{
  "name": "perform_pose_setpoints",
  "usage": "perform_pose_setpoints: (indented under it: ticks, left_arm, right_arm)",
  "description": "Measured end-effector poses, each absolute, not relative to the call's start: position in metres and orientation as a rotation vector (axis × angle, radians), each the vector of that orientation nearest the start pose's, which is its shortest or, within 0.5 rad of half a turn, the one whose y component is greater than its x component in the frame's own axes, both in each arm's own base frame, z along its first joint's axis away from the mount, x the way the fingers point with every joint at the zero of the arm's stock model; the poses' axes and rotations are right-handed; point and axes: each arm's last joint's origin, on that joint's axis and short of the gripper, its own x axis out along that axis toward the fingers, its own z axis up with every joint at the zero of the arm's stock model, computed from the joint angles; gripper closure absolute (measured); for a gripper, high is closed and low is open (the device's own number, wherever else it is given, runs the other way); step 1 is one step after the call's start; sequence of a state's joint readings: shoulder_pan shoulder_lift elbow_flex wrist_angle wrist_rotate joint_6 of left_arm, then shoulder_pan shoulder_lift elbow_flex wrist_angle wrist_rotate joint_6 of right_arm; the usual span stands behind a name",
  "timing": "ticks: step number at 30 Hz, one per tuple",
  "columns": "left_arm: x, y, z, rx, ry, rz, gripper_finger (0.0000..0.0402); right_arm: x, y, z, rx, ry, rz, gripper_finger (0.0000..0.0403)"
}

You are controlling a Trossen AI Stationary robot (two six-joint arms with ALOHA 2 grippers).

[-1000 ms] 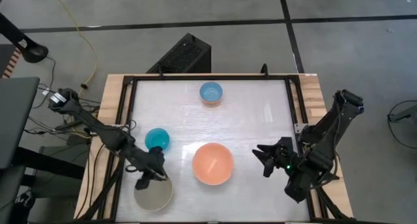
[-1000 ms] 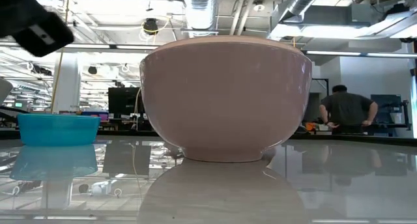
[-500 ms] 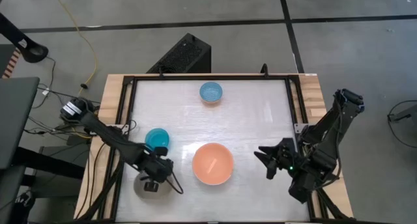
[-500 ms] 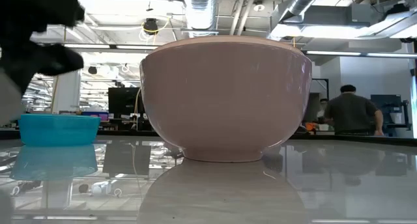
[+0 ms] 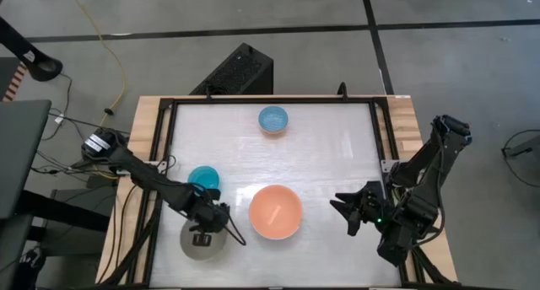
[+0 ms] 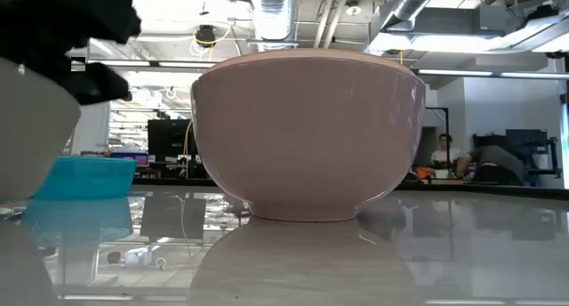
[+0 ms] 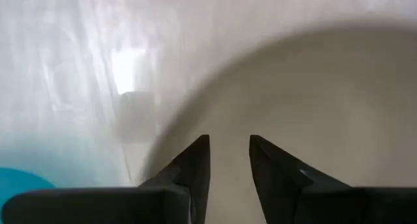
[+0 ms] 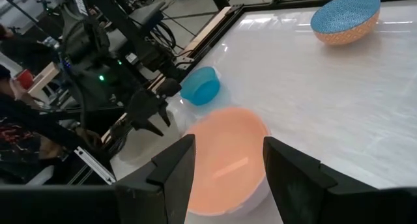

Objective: Nest bowls inside each other
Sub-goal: Stack the gray bowl on top of the orange bowl

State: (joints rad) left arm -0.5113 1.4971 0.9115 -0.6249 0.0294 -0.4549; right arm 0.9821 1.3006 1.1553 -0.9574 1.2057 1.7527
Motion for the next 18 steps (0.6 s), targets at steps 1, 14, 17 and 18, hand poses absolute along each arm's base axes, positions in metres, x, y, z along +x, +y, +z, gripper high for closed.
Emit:
perform_pose_setpoints:
  ticks: [1, 14, 17, 18]
  left_arm:
    - [0.238, -0.133, 0.194, -0.093, 1.254, -0.182, 0.0305]
    - [0.239, -0.107, 0.213, 0.046, 1.217, -0.042, 0.0305]
    - [0.243, -0.098, 0.213, 0.043, 1.219, -0.028, 0.0305]
    - [0.244, -0.095, 0.213, 0.033, 1.224, -0.035, 0.0305]
  right_arm:
    - [0.153, 0.181, 0.312, 0.730, 0.167, -0.508, 0.0191]
    - [0.153, 0.181, 0.312, 0.724, 0.169, -0.510, 0.0191]
    - [0.153, 0.181, 0.312, 0.724, 0.170, -0.510, 0.0191]
    - [0.153, 0.181, 0.312, 0.724, 0.170, -0.510, 0.0191]
